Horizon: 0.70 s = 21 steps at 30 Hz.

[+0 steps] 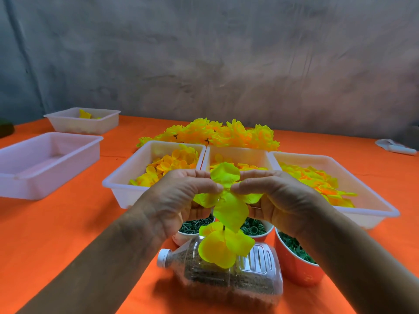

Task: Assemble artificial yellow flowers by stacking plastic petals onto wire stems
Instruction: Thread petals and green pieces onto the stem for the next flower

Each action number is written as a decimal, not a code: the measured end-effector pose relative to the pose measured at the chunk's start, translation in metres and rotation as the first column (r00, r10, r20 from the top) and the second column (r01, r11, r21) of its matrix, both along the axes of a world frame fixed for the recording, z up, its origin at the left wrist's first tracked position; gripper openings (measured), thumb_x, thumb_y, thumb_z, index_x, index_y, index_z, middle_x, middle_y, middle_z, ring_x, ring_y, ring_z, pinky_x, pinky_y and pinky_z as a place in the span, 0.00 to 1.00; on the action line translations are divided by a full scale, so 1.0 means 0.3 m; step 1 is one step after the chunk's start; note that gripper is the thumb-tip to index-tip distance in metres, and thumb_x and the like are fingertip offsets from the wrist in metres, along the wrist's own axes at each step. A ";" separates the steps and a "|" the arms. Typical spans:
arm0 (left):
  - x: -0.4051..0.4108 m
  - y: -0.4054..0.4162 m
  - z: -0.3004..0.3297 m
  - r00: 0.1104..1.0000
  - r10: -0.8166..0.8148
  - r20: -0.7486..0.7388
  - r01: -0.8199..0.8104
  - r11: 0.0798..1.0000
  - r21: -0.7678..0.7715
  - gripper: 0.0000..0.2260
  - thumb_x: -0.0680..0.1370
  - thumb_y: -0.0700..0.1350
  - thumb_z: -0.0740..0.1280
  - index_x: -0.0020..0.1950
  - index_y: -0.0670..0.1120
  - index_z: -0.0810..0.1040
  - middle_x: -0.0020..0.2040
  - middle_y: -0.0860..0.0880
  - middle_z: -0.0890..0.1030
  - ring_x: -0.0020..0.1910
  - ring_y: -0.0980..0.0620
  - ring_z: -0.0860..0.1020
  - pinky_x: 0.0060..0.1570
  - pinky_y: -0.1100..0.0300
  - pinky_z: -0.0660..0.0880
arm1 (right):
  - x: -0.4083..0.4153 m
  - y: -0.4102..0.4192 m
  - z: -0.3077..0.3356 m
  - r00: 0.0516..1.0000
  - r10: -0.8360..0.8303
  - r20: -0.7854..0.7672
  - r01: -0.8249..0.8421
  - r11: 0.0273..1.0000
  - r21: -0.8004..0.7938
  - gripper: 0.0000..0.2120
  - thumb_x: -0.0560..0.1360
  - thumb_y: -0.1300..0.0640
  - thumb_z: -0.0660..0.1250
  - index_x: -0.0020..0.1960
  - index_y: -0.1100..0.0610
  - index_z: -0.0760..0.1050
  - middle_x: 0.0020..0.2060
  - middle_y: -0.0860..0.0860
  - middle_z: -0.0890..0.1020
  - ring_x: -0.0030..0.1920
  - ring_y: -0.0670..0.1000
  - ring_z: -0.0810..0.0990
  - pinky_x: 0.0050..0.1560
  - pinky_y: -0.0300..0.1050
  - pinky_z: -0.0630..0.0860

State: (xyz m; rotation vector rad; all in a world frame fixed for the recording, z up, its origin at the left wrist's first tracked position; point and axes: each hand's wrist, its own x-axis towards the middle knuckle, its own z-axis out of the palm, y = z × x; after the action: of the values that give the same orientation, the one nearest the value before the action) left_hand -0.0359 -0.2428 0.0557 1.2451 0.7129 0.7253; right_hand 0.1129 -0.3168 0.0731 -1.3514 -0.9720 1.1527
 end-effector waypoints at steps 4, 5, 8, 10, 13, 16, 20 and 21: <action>0.003 0.001 -0.016 1.000 -0.012 0.004 0.012 0.999 -0.031 0.23 0.56 0.41 0.74 0.50 0.42 0.76 0.31 0.49 0.81 0.24 0.54 0.77 0.22 0.65 0.72 | 0.007 0.006 -0.009 1.000 -0.010 -0.020 0.009 0.999 -0.037 0.17 0.56 0.65 0.72 0.44 0.58 0.77 0.32 0.53 0.83 0.32 0.50 0.81 0.37 0.42 0.74; 0.004 0.002 -0.021 1.000 -0.015 -0.003 0.015 0.999 -0.029 0.23 0.56 0.42 0.74 0.50 0.43 0.76 0.31 0.49 0.82 0.25 0.54 0.77 0.23 0.65 0.72 | 0.008 0.006 -0.012 1.000 -0.011 -0.025 0.009 0.999 -0.043 0.15 0.58 0.66 0.72 0.44 0.57 0.77 0.31 0.53 0.83 0.32 0.50 0.81 0.36 0.42 0.74; 0.005 0.007 -0.033 0.999 -0.021 -0.029 0.021 1.000 -0.018 0.27 0.55 0.42 0.74 0.54 0.41 0.77 0.35 0.47 0.82 0.28 0.53 0.79 0.25 0.62 0.74 | 0.009 0.009 -0.026 1.000 -0.013 -0.015 0.012 0.998 -0.063 0.18 0.55 0.64 0.73 0.45 0.58 0.77 0.32 0.53 0.83 0.32 0.50 0.82 0.37 0.42 0.75; 0.007 0.006 -0.041 0.999 -0.028 -0.038 0.028 0.999 -0.017 0.29 0.55 0.41 0.73 0.56 0.39 0.78 0.38 0.45 0.83 0.32 0.51 0.79 0.29 0.60 0.74 | 0.005 0.007 -0.033 1.000 -0.009 -0.007 0.008 0.997 -0.072 0.21 0.51 0.62 0.73 0.45 0.58 0.77 0.34 0.54 0.83 0.34 0.51 0.81 0.39 0.43 0.74; 0.009 0.008 -0.049 0.999 -0.036 -0.037 0.035 0.999 -0.026 0.29 0.55 0.41 0.73 0.56 0.38 0.78 0.39 0.44 0.82 0.34 0.48 0.77 0.30 0.60 0.74 | 0.004 0.005 -0.034 1.000 -0.009 -0.001 0.009 0.997 -0.075 0.21 0.51 0.62 0.73 0.43 0.58 0.77 0.33 0.53 0.83 0.34 0.52 0.81 0.38 0.43 0.74; 0.006 0.008 -0.059 0.998 -0.050 -0.024 0.049 0.998 -0.035 0.30 0.54 0.41 0.73 0.56 0.38 0.79 0.42 0.41 0.82 0.38 0.45 0.77 0.35 0.57 0.73 | 0.005 0.001 -0.036 1.000 -0.009 0.010 0.010 0.997 -0.073 0.21 0.50 0.62 0.73 0.43 0.58 0.77 0.33 0.53 0.82 0.34 0.52 0.80 0.39 0.45 0.74; 0.008 0.011 -0.076 0.998 -0.062 -0.032 0.060 0.997 -0.040 0.26 0.53 0.41 0.74 0.51 0.40 0.81 0.41 0.42 0.83 0.37 0.47 0.78 0.39 0.54 0.73 | 0.001 0.000 -0.044 1.000 -0.011 -0.005 0.011 0.995 -0.094 0.18 0.56 0.67 0.73 0.44 0.58 0.76 0.34 0.55 0.82 0.35 0.53 0.79 0.40 0.46 0.73; 0.008 0.017 -0.081 0.997 -0.068 -0.045 0.066 0.997 -0.041 0.24 0.55 0.39 0.75 0.51 0.40 0.81 0.41 0.43 0.83 0.36 0.47 0.79 0.39 0.55 0.74 | 0.000 0.001 -0.046 1.000 -0.012 -0.019 0.010 0.995 -0.103 0.15 0.60 0.69 0.73 0.45 0.58 0.76 0.33 0.55 0.82 0.34 0.53 0.80 0.39 0.45 0.74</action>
State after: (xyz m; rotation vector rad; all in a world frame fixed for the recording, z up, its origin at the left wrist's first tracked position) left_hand -0.0336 -0.2378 0.0315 1.2467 0.7165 0.6263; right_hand 0.1130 -0.3165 0.0593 -1.4229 -0.9003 1.2190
